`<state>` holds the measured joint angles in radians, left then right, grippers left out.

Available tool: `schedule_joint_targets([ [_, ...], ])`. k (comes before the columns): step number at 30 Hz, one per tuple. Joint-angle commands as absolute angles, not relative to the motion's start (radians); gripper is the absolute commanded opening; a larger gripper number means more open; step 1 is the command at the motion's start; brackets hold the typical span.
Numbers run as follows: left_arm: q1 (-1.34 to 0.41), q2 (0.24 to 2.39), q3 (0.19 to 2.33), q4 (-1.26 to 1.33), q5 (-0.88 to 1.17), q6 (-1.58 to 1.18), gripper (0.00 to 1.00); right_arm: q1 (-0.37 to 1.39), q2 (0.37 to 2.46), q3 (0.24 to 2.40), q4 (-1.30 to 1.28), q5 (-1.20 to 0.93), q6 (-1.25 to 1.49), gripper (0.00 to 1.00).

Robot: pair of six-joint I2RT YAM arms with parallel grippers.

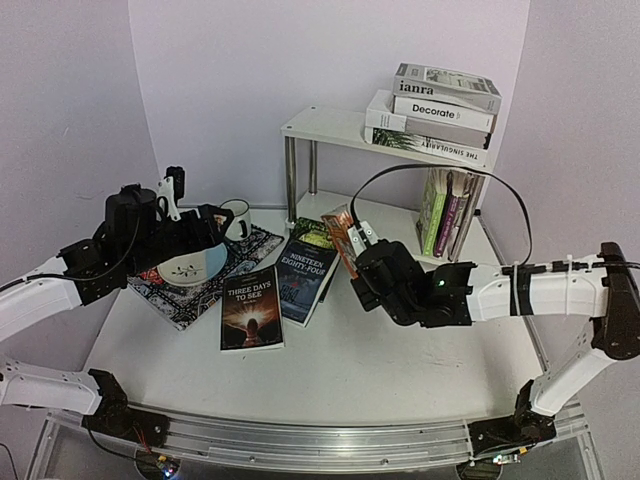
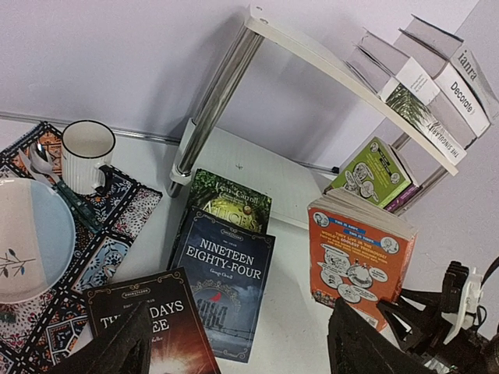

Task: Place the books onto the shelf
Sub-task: Place the book on the shelf.

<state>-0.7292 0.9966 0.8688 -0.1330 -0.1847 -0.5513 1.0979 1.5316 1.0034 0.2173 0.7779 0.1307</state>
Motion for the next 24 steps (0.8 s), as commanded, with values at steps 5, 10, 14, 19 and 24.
schedule_joint_targets([
  [5, -0.725, 0.989, 0.859, -0.135, -0.231, -0.495, 0.78, 1.095, 1.518, 1.057, 0.35, 0.795, 0.153, 0.0],
  [10, -0.724, 0.995, 0.864, -0.137, -0.236, -0.49, 0.79, 1.092, 1.574, 1.085, 0.371, 0.846, 0.156, 0.0],
  [14, -0.725, 1.0, 0.868, -0.138, -0.237, -0.485, 0.79, 1.088, 1.618, 1.105, 0.387, 0.845, 0.122, 0.0],
  [19, -0.726, 1.006, 0.866, -0.139, -0.236, -0.492, 0.79, 1.062, 1.629, 1.075, 0.436, 0.792, 0.15, 0.0],
  [24, -0.725, 1.011, 0.874, -0.141, -0.234, -0.494, 0.79, 1.038, 1.647, 1.036, 0.522, 0.792, 0.192, 0.0],
])
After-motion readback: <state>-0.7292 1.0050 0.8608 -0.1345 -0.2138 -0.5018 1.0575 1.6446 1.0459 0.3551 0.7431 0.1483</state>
